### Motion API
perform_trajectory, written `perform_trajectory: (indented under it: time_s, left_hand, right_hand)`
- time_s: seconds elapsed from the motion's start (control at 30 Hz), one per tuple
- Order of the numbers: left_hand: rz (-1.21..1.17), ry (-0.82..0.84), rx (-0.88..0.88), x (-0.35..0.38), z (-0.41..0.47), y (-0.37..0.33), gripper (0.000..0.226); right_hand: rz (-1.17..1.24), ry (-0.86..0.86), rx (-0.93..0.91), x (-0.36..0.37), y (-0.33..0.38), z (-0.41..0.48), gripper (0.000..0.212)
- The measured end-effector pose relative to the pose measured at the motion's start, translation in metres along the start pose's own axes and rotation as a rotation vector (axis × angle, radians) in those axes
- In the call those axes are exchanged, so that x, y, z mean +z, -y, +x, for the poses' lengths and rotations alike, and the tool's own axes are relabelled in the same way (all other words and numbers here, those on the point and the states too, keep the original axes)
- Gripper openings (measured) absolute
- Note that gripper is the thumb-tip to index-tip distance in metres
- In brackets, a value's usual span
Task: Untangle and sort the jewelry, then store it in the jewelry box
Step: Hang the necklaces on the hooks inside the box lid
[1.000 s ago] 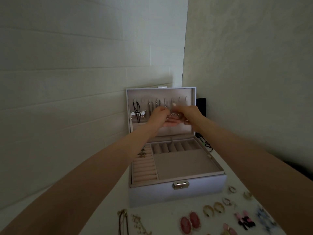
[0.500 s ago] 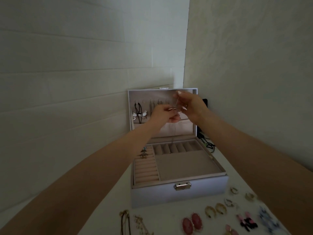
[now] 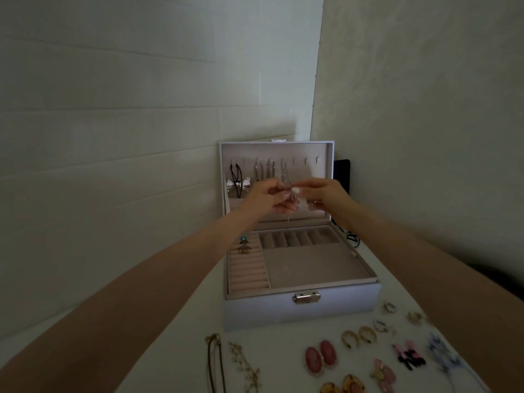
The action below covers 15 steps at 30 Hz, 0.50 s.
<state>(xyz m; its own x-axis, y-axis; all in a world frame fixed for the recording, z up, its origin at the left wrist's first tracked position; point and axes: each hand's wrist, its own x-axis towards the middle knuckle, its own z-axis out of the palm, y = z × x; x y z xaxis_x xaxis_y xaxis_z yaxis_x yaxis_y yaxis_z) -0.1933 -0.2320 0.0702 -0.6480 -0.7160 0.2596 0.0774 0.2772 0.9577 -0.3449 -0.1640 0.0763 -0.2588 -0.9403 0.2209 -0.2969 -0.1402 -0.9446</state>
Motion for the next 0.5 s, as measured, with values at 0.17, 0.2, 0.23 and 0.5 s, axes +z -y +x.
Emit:
perform_trajectory:
  time_s: [0.17,0.2,0.23,0.5]
  left_hand:
    - [0.069,0.003,-0.001,-0.001,-0.008,-0.002,0.009]
    - [0.07,-0.012,-0.002,-0.001,-0.009,-0.002,0.008]
    - [0.064,-0.032,-0.003,-0.001,-0.011,-0.003,0.006]
    - [0.074,-0.093,-0.005,-0.002,-0.012,-0.004,0.011]
  right_hand:
    - [-0.052,-0.069,-0.084,0.006,0.001,-0.003,0.007]
    - [-0.056,-0.073,-0.086,0.006,0.001,-0.004,0.008]
    - [-0.057,-0.076,-0.084,0.007,0.001,-0.004,0.008]
    - [0.044,0.024,0.042,0.009,0.004,-0.012,0.006]
